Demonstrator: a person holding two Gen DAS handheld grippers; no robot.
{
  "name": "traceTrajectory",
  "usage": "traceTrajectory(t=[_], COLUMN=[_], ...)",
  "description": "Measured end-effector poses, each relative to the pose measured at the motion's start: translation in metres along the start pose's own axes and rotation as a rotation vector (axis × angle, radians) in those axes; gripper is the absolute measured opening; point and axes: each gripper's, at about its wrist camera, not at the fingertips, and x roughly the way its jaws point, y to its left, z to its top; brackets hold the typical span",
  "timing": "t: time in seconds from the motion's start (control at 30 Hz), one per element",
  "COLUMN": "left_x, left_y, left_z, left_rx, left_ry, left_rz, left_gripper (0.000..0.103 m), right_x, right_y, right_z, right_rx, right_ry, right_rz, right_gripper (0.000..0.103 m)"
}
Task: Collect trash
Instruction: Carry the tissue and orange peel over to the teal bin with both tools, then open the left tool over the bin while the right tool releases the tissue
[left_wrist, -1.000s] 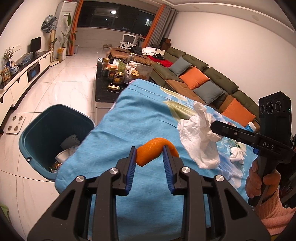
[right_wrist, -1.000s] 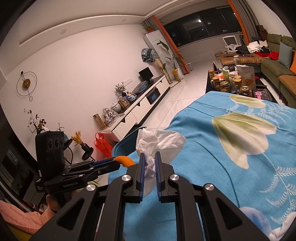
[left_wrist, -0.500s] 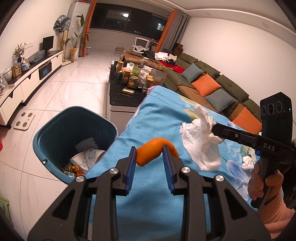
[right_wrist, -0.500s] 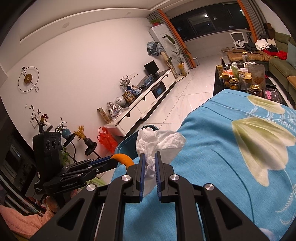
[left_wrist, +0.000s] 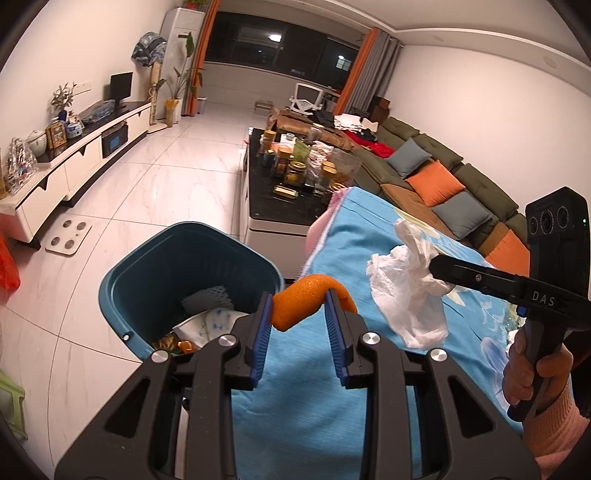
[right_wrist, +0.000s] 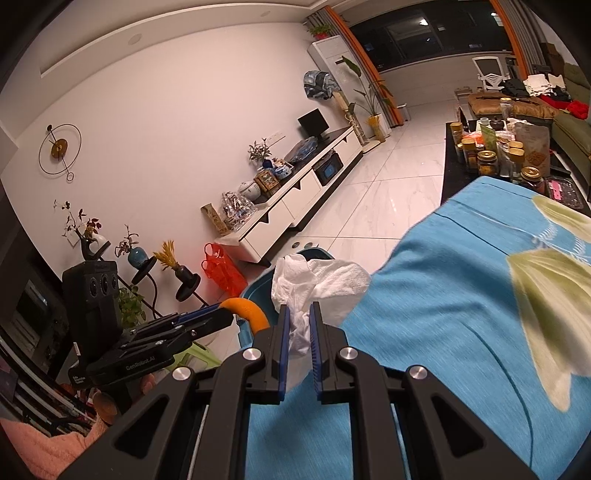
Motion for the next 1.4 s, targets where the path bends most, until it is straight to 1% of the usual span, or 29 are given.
traceTrajectory(t=[0.33,0.6,1.2,1.4], left_x=[0.008,0.012,0.022,0.027], left_y=[0.02,0.035,0.055,0.061], left_z=[0.004,0.004,0.001,0.001], left_rx=[-0.03,-0.053,-0.107,-0.124], left_ry=[-0.002,0.004,0.016,0.021], left_rz=[0.05,0.07,0.114,0.121], left_gripper=[0.029,0.029,0.029,0.029], right_x=[0.032,0.056,0.087,0.1], right_y=[0.012,0.017,0.022,0.025], right_z=[0.014,0.014,0.026,0.026], right_rx=[-0.011,-0.006,0.012,0.013], right_ry=[0.026,0.063,0.092,0.115], right_rz=[0.016,0.023,0.03,0.038], right_gripper=[0.01,0.01,0.01,0.01])
